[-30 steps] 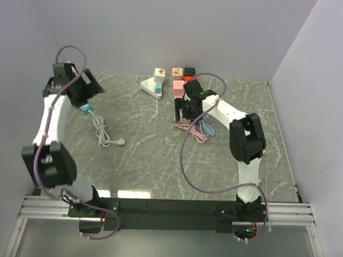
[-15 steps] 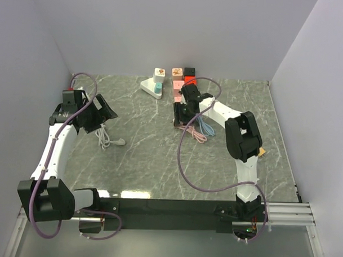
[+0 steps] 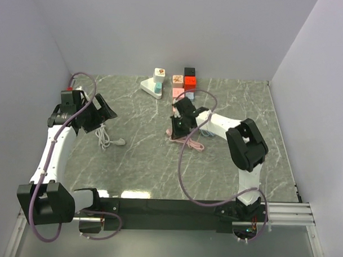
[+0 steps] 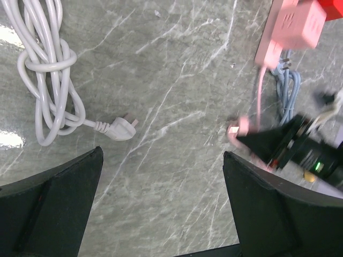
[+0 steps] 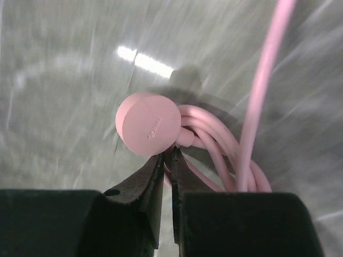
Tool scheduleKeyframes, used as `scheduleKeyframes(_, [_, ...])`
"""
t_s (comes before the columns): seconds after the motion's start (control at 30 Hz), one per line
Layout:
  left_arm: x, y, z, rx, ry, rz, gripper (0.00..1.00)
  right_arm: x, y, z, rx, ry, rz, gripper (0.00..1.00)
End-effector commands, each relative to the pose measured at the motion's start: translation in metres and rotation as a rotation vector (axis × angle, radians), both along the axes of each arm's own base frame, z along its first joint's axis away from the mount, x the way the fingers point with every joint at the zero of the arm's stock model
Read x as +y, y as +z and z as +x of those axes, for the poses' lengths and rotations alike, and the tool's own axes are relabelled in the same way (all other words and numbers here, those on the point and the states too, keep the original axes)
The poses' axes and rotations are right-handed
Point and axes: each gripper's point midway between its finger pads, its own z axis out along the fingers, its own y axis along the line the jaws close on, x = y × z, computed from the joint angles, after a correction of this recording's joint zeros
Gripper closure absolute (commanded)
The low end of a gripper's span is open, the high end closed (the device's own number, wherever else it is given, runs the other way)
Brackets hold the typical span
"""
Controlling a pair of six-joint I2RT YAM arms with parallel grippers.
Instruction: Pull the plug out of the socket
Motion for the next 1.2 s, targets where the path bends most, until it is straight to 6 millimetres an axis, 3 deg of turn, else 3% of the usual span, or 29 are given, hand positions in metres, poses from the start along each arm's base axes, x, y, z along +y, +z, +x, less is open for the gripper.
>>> scheduleKeyframes(0.0, [0.004, 0.015, 0.001, -0.065, -0.008, 0.025, 0.01, 0.002, -0.005, -0.101, 0.21, 0.069, -0.03, 0.89])
scheduleKeyframes(0.07, [0.003, 0.007, 0.0, -0.046, -0.011, 0.02, 0.01, 0.008, -0.002, -0.136, 0.233, 0.107, -0.025, 0.89])
scheduleKeyframes(0.23, [0.001, -0.005, -0.004, -0.026, -0.031, 0.017, 0.01, 0.009, -0.007, -0.252, 0.373, 0.267, -0.063, 0.89])
scheduleKeyframes(0.37, [0.001, -0.012, -0.009, -0.01, -0.045, 0.025, 0.01, -0.002, 0.011, -0.304, 0.404, 0.322, -0.059, 0.83])
scheduleKeyframes(0.43, [0.0, -0.015, -0.012, -0.008, -0.049, 0.024, 0.01, -0.006, 0.02, -0.308, 0.387, 0.3, -0.06, 0.67])
scheduleKeyframes(0.47, [-0.001, -0.015, -0.012, -0.012, -0.054, 0.016, 0.01, -0.001, 0.037, -0.301, 0.338, 0.291, -0.022, 0.57])
scheduleKeyframes(0.5, [-0.003, -0.014, -0.014, -0.017, -0.06, 0.013, 0.01, -0.003, 0.046, -0.294, 0.298, 0.284, -0.033, 0.38])
scheduleKeyframes(0.6, [-0.006, -0.016, -0.015, -0.016, -0.07, -0.004, 0.01, 0.014, 0.09, -0.251, 0.107, 0.253, 0.011, 0.07])
scheduleKeyframes(0.67, [-0.008, -0.015, -0.014, -0.02, -0.075, -0.015, 0.01, 0.029, 0.118, -0.223, 0.038, 0.22, 0.068, 0.06])
scheduleKeyframes(0.77, [-0.009, -0.016, -0.014, -0.018, -0.074, -0.019, 0.01, 0.023, 0.135, -0.16, -0.042, 0.065, 0.064, 0.05])
scheduleKeyframes(0.8, [-0.008, -0.017, -0.015, -0.019, -0.07, -0.018, 0.01, 0.005, 0.134, -0.129, -0.082, -0.03, 0.012, 0.05])
scheduleKeyframes(0.87, [-0.009, -0.018, -0.016, -0.018, -0.066, -0.025, 0.01, -0.002, 0.137, -0.092, -0.122, -0.105, -0.047, 0.05])
scheduleKeyframes(0.93, [-0.012, -0.023, -0.017, -0.015, -0.072, -0.04, 0.01, -0.023, 0.135, -0.061, -0.154, -0.196, -0.129, 0.04])
scheduleKeyframes(1.0, [-0.014, -0.029, -0.021, -0.005, -0.07, -0.057, 0.01, -0.021, 0.132, -0.038, -0.163, -0.216, -0.17, 0.04])
scheduleKeyframes(1.03, [-0.017, -0.029, -0.02, -0.014, -0.079, -0.074, 0.01, -0.025, 0.121, -0.024, -0.164, -0.237, -0.219, 0.04])
scheduleKeyframes(1.07, [-0.019, -0.031, -0.02, -0.015, -0.085, -0.083, 0.01, -0.021, 0.13, -0.012, -0.187, -0.249, -0.208, 0.04])
scheduleKeyframes(1.13, [-0.025, -0.036, -0.022, -0.011, -0.097, -0.103, 0.01, -0.016, 0.116, 0.004, -0.172, -0.261, -0.223, 0.03])
scheduleKeyframes(1.17, [-0.028, -0.037, -0.022, -0.009, -0.107, -0.112, 0.01, -0.014, 0.118, 0.015, -0.173, -0.284, -0.204, 0.03])
